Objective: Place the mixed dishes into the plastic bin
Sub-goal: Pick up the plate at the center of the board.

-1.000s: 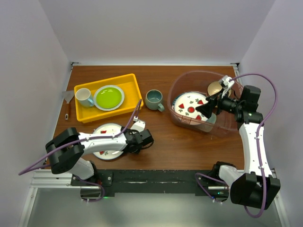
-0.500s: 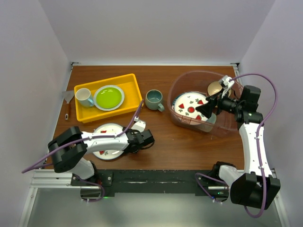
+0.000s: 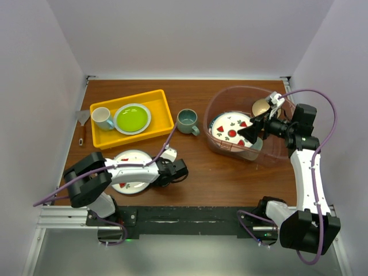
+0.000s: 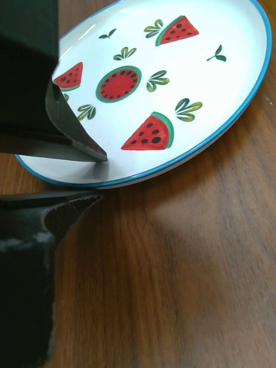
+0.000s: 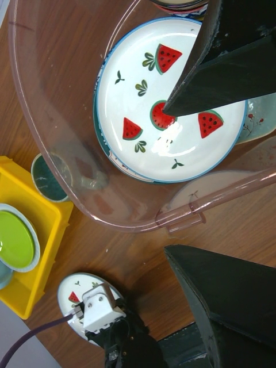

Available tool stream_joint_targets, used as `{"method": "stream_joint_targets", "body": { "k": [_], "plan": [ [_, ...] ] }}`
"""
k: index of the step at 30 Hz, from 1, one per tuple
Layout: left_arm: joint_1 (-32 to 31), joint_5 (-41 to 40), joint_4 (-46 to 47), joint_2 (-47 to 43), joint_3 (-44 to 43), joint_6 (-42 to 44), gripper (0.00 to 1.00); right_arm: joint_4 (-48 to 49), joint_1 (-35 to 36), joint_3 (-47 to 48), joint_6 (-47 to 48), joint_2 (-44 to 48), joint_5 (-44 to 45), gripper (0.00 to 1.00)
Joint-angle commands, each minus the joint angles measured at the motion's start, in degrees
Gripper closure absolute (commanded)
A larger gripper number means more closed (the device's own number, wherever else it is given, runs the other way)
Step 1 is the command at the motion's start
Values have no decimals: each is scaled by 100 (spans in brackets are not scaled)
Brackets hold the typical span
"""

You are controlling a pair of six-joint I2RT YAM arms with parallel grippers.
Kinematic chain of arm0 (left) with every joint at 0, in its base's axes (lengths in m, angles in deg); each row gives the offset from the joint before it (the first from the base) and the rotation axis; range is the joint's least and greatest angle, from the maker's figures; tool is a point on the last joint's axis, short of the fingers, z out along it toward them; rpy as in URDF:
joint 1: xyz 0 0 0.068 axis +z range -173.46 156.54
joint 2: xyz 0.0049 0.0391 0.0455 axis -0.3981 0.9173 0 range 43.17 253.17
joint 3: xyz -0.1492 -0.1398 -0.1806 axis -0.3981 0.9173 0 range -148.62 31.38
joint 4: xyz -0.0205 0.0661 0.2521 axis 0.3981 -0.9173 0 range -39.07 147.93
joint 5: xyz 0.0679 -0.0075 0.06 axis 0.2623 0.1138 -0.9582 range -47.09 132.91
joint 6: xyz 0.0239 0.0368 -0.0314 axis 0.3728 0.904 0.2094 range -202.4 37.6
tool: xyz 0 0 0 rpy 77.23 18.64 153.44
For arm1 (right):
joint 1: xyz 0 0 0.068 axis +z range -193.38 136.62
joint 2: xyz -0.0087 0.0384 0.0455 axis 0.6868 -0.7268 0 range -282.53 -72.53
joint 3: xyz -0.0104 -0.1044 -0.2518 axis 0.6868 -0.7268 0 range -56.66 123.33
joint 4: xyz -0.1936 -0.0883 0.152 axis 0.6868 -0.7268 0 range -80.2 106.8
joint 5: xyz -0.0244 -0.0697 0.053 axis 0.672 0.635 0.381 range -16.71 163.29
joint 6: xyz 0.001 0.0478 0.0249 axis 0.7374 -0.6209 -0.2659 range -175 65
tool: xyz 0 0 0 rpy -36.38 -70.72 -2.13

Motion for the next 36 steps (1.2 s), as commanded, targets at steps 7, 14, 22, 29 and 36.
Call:
{"method": "stream_joint_targets", "body": {
  "k": [7,14,22,29,36],
  "plan": [
    [-25,181,296,-355,-65,239,87,157,-23,8,43,121,-120,2],
    [-200,541,499,-786,-249,607,100,166,-14,8,43,104,-111,2],
    [-666,427,33,-830,-1013,740,100,166,-14,8,43,112,-120,2],
    [-991,366,-345,-892,-1602,933,100,157,-23,16,43,121,-129,2],
    [-1202,445,-424,-1076,-2033,1197,100,175,-5,8,52,86,-120,2]
  ]
}}
